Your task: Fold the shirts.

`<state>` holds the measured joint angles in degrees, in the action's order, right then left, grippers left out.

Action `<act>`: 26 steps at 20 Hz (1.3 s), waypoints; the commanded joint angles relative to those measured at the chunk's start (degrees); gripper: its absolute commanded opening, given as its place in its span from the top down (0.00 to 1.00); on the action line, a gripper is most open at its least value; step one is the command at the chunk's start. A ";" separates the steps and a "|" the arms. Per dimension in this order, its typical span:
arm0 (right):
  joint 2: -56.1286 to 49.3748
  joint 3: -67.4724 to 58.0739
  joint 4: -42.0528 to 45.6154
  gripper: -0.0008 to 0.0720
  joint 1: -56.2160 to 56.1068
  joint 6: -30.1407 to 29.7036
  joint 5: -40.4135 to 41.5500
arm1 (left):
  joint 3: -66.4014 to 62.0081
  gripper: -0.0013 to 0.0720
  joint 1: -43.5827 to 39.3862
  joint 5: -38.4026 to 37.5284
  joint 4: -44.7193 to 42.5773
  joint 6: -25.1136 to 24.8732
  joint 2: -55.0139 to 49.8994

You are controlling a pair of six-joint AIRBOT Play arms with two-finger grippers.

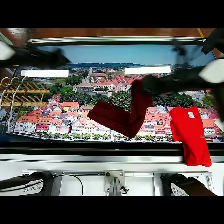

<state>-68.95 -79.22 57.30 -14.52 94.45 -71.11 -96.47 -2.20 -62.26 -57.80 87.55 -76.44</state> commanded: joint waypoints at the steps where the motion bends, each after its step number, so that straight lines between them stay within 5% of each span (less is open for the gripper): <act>1: -10.14 -0.04 3.30 0.91 -10.69 4.44 8.87 | 0.00 0.94 10.01 -0.22 -3.28 0.74 12.07; 9: -26.93 -0.04 -2.45 0.89 -19.71 17.07 26.43 | 0.00 0.94 15.74 -3.21 -3.30 -0.07 26.43; 10: -27.58 -0.04 -3.91 0.73 -20.09 17.86 28.72 | 0.00 0.94 15.74 -3.34 -3.30 -0.07 26.88; 11: -27.80 -0.04 -6.01 0.34 -20.33 17.57 30.40 | 0.00 0.94 15.76 -3.52 -3.30 -0.07 27.10; 12: -27.50 -0.04 -6.54 0.20 -20.24 16.50 30.77 | 0.00 0.94 15.76 -3.85 -3.32 -0.07 27.08; 15: -24.22 -0.04 -0.68 0.20 -17.09 12.37 23.39 | 0.02 0.94 15.74 -5.18 -3.32 -0.07 26.58; 21: -17.42 0.57 32.92 0.20 -4.11 10.40 -10.75 | 0.02 0.94 15.76 -5.66 -3.32 -0.07 26.56; 24: -17.31 7.98 25.00 0.19 0.20 8.63 -10.12 | 0.02 0.94 15.76 -6.93 -3.32 -0.04 26.56; 25: -17.31 11.45 20.61 0.07 0.44 8.24 -6.29 | 0.02 0.94 15.76 -7.48 -3.34 -0.04 26.56; 26: -17.31 14.32 16.22 0.06 0.37 7.76 -2.19 | 0.02 0.94 15.74 -7.82 -3.34 -0.07 26.56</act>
<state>-86.70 -71.50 79.79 -16.53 104.01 -75.81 -96.47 13.52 -68.93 -61.12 87.48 -49.93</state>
